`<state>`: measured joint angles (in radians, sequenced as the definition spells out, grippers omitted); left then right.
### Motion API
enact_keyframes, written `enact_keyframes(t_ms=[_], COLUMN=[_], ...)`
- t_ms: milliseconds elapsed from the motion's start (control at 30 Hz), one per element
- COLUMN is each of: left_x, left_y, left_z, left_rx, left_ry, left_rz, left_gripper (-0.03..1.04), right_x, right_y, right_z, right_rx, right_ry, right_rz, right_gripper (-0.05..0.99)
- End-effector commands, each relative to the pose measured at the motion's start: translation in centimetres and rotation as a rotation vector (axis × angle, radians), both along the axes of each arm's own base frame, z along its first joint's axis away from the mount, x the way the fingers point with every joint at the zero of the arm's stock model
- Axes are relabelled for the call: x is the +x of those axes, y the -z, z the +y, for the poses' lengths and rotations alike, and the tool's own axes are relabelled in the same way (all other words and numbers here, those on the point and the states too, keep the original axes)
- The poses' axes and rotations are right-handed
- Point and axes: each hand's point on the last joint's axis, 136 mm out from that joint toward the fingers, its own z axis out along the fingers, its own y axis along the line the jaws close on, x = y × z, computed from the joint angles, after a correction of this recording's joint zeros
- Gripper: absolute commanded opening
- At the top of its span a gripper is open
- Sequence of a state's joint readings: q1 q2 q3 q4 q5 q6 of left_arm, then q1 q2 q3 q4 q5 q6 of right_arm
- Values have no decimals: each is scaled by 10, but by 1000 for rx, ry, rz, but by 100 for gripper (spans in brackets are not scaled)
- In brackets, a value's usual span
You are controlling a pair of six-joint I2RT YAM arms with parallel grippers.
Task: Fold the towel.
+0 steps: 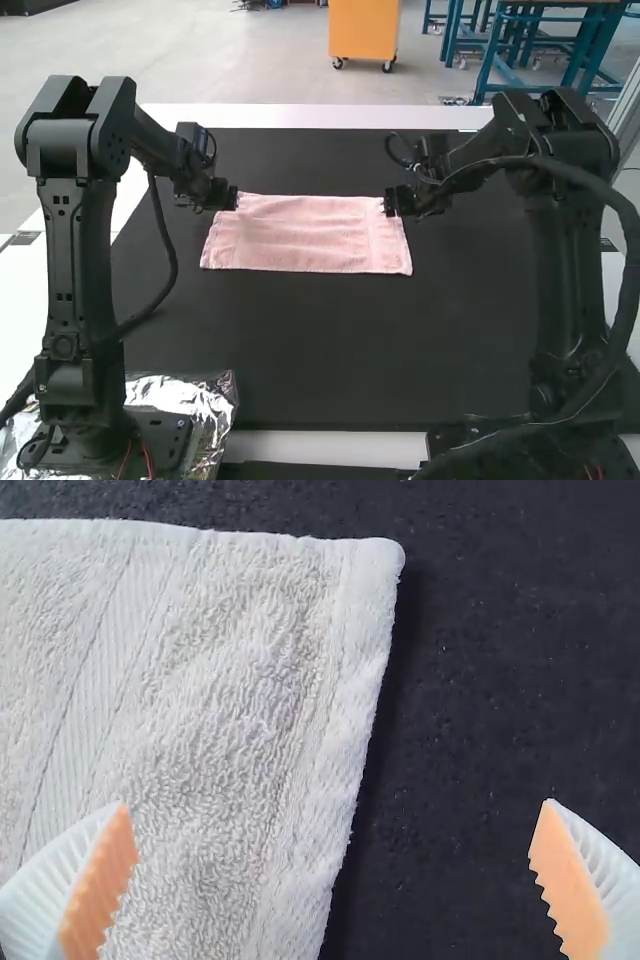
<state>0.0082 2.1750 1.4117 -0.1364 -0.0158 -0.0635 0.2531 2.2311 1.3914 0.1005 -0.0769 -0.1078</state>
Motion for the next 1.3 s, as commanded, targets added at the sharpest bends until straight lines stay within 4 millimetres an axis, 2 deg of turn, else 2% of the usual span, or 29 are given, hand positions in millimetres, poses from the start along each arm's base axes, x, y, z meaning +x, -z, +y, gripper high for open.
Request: enact_keyframes(t_ms=[0, 300, 533, 633, 700, 733, 767, 800, 833, 867, 900, 967, 1100, 1267], left_x=[12, 14, 16, 16, 15, 14, 13, 12, 11, 11, 10, 14, 12, 10], left_y=[-10, -3, 2, 3, 6, 7, 10, 13, 16, 18, 20, 17, 17, 12], left_z=[4, 6, 7, 7, 7, 6, 6, 5, 4, 1, -2, -9, -10, -12], left_rx=[-5, -6, -4, -3, -4, -7, -8, -11, -17, -29, -51, -93, -150, -220], left_ry=[-27, -30, -30, -29, -30, -29, -28, -26, -22, -12, 3, 35, 61, 42], left_rz=[-38, -38, -44, -43, -38, -35, -29, -23, -20, -20, -21, -61, -78, -71], left_gripper=[96, 96, 95, 88, 83, 80, 77, 71, 63, 50, 32, 2, 2, 2], right_x=[8, 6, 7, 4, 1, -1, -4, -9, -12, -15, -17, -21, -23, -18], right_y=[-7, 4, 4, 8, 11, 13, 16, 18, 19, 20, 20, 24, 25, 16], right_z=[10, 11, 13, 17, 21, 22, 24, 30, 33, 36, 39, 40, 38, 37], right_rx=[-21, -26, -24, -27, -26, -24, -14, 11, 34, 45, 56, 57, 54, 61], right_ry=[-12, -14, -16, -26, -36, -40, -53, -79, -97, -112, -131, -134, -130, -123], right_rz=[-25, -1, -4, 3, 11, 18, 34, 53, 64, 72, 74, 89, 94, 76], right_gripper=[91, 91, 91, 90, 82, 75, 64, 48, 27, 6, -2, -2, -2, -2])
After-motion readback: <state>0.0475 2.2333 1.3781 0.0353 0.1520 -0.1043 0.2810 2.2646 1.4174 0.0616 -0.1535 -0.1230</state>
